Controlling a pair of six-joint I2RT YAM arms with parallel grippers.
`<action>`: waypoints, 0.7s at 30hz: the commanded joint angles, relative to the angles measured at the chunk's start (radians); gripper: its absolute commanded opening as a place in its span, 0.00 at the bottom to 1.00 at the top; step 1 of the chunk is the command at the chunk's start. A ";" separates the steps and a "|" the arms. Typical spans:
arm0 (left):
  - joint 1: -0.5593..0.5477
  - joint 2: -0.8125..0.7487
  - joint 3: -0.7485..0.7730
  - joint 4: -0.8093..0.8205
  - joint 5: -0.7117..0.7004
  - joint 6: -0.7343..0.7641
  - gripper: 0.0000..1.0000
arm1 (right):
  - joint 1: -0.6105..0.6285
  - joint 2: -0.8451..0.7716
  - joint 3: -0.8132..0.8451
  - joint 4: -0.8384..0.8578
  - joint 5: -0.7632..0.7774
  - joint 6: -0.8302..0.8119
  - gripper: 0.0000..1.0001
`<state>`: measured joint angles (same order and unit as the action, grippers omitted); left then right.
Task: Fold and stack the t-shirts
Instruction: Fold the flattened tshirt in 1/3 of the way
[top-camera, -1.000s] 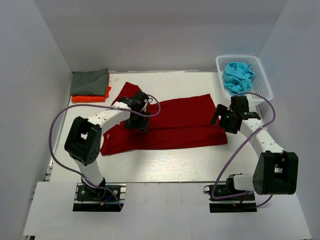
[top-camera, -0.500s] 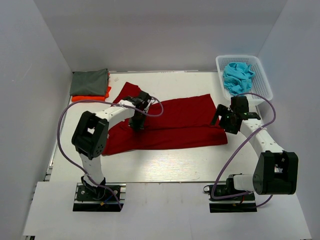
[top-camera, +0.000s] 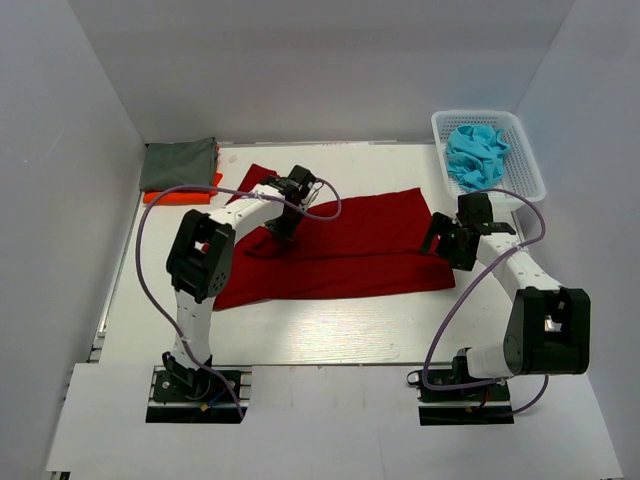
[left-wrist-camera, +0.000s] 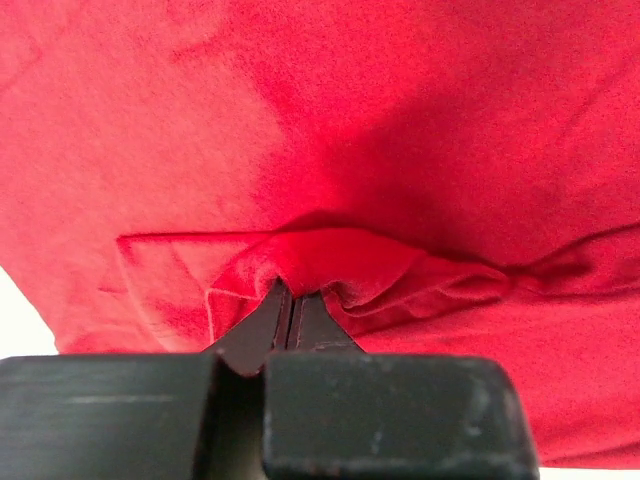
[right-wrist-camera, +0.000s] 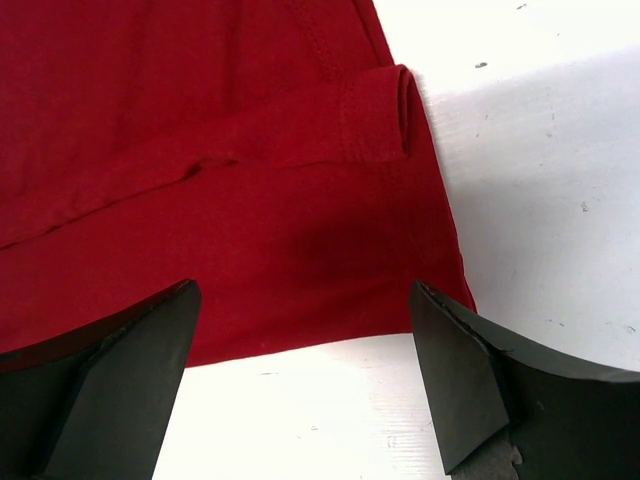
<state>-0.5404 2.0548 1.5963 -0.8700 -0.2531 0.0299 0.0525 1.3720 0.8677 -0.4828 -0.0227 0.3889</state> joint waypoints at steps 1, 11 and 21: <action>-0.006 -0.018 0.060 0.017 -0.067 0.082 0.00 | -0.005 0.018 0.022 0.015 -0.003 -0.016 0.90; -0.015 0.070 0.192 0.035 -0.052 0.240 0.00 | -0.006 0.029 0.040 0.003 0.012 -0.021 0.90; -0.015 0.039 0.249 0.090 -0.175 0.154 1.00 | 0.000 0.018 0.057 -0.011 -0.002 -0.019 0.90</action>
<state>-0.5522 2.1685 1.7912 -0.8154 -0.3618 0.2298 0.0525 1.4010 0.8886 -0.4923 -0.0223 0.3820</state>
